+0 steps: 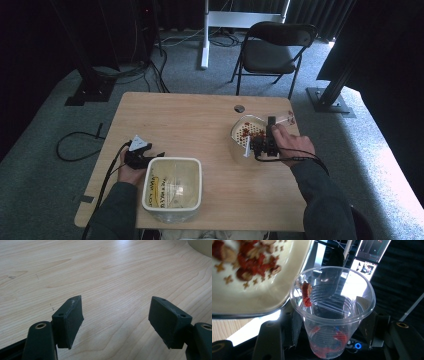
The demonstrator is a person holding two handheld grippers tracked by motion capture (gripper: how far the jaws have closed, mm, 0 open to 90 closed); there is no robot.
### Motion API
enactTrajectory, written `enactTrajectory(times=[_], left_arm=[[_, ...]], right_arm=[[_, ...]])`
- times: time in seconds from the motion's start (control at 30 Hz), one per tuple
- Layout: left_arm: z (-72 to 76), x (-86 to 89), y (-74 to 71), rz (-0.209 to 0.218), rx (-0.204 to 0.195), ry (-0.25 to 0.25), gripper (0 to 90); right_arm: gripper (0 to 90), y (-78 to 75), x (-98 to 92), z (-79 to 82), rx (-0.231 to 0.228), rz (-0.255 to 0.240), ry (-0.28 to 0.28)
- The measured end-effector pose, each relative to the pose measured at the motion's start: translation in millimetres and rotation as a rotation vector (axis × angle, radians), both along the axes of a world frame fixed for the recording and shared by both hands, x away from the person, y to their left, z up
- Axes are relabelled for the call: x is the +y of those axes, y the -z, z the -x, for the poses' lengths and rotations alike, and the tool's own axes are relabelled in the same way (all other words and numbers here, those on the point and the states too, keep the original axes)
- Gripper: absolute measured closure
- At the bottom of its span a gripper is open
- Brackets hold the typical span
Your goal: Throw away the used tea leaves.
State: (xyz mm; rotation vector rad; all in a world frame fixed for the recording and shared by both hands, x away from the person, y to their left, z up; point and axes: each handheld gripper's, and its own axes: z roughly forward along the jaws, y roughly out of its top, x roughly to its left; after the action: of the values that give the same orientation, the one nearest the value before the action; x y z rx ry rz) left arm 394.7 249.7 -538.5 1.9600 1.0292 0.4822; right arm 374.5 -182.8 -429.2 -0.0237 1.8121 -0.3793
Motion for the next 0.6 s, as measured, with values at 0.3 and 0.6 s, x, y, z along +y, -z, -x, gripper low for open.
enactTrajectory(times=[0.3, 0.6], left_arm=[[0.1, -0.2, -0.1, -0.004, 0.000, 0.001, 28.1], [0.0, -0.2, 0.0, -0.004, 0.000, 0.001, 28.1]], right_arm=[[40.6, 1.6, -2.7, 2.3, 0.000, 0.011, 0.004], [40.6, 2.4, -2.4, 2.0, -0.003, 0.000, 0.004]])
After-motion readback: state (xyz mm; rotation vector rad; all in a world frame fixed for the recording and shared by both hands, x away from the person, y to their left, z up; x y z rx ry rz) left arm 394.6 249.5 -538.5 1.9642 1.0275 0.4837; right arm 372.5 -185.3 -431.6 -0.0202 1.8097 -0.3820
